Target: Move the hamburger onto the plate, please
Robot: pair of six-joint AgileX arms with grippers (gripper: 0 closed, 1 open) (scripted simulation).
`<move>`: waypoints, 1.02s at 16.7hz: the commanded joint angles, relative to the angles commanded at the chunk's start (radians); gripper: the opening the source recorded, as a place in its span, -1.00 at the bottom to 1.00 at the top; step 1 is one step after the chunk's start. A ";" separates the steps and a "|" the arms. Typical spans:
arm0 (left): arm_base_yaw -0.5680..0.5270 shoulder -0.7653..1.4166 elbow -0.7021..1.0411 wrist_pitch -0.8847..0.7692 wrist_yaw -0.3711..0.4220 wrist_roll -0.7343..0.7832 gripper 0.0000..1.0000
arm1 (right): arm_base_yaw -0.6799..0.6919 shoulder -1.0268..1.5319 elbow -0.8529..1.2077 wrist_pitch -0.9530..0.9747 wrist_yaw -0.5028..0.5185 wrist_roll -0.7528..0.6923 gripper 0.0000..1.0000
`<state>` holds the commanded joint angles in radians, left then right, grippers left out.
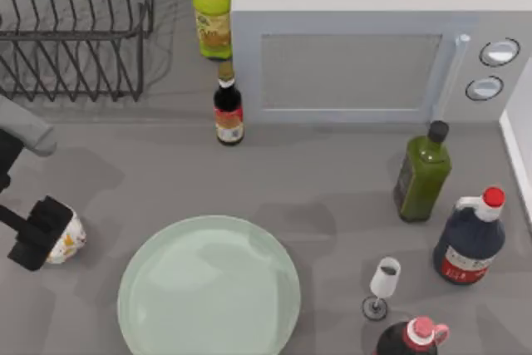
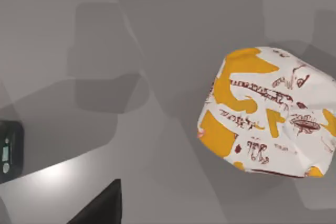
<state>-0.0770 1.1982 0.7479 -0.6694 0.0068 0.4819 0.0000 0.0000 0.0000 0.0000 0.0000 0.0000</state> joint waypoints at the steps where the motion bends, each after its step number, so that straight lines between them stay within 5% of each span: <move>1: -0.005 0.086 0.054 -0.048 0.000 0.035 1.00 | 0.000 0.000 0.000 0.000 0.000 0.000 1.00; 8: -0.029 0.487 0.338 -0.270 -0.005 0.207 1.00 | 0.000 0.000 0.000 0.000 0.000 0.000 1.00; 17: -0.028 0.533 0.357 -0.272 -0.006 0.226 1.00 | 0.000 0.000 0.000 0.000 0.000 0.000 1.00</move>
<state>-0.1047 1.7311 1.1046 -0.9418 0.0007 0.7079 0.0000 0.0000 0.0000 0.0000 0.0000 0.0000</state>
